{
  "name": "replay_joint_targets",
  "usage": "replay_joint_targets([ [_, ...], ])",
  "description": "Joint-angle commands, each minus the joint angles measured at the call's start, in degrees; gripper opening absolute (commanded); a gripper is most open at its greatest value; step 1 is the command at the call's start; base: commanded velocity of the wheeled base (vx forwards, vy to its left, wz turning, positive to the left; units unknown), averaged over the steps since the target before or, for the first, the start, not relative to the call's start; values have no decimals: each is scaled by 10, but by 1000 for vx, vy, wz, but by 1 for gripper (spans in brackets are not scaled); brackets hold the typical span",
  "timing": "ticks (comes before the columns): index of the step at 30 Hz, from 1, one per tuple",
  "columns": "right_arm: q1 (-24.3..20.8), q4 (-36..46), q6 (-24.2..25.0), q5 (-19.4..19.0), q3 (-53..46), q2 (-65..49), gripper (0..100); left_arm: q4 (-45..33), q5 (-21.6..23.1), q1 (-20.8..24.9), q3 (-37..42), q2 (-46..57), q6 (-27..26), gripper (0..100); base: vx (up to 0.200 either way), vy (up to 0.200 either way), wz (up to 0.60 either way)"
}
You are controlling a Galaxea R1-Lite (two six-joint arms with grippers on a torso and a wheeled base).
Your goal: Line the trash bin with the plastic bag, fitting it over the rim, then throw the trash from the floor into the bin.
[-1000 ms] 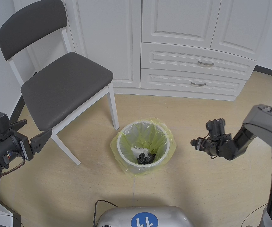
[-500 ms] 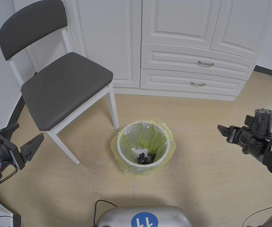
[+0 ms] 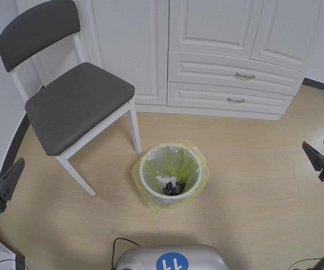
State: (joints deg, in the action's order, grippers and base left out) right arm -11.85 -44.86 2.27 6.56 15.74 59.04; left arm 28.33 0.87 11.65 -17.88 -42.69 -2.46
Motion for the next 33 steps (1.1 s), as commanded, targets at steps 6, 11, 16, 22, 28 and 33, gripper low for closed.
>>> replay_joint_targets([
  [6,40,225,-38,-13,7,-372,100,-23,-19,-8,2,165,-1,100,0,0,0],
  [11,97,238,-37,-21,-10,-458,100,-84,-18,-26,-1,235,-1,100,0,0,0],
  [16,112,238,-35,-49,-26,-520,100,-130,-17,-52,4,287,-1,100,0,0,0],
  [22,113,238,-18,-81,-40,-584,100,-170,-16,-66,7,326,-1,100,0,0,0],
  [28,117,234,-2,-74,-67,-590,100,-182,-17,-70,32,362,1,100,0,0,0],
  [33,117,234,-2,-69,-94,-590,100,-183,-22,-101,57,390,4,100,0,0,0],
])
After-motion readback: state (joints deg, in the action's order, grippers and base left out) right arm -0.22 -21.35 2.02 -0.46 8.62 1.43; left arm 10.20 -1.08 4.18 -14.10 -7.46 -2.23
